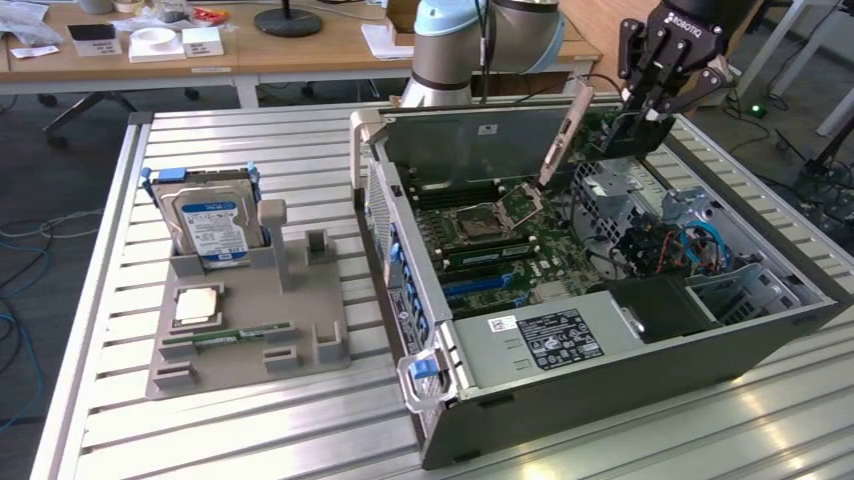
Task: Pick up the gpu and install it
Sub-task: 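Insert the gpu into the slot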
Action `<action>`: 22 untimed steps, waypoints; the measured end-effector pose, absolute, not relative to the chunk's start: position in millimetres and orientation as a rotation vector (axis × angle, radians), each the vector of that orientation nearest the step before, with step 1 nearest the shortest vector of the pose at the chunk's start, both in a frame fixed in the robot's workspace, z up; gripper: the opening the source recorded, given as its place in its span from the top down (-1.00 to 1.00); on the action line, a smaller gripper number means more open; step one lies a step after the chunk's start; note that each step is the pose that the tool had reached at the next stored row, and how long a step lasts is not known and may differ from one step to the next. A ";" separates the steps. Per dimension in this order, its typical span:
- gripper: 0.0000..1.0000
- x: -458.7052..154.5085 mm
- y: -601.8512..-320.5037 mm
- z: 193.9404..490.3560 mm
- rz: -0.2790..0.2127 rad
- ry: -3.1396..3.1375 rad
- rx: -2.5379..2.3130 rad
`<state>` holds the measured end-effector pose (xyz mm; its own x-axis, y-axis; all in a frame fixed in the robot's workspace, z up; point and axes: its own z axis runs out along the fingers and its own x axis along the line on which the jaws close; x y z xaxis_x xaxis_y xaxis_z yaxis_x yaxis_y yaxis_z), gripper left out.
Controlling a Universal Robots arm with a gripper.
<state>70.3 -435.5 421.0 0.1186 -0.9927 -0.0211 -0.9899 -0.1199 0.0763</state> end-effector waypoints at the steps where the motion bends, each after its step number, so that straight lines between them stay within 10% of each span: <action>1: 0.47 70.3 -435.5 421.0 -0.103 -2.051 2.320; 22: 0.47 69.1 -435.5 419.8 -0.098 -2.061 2.317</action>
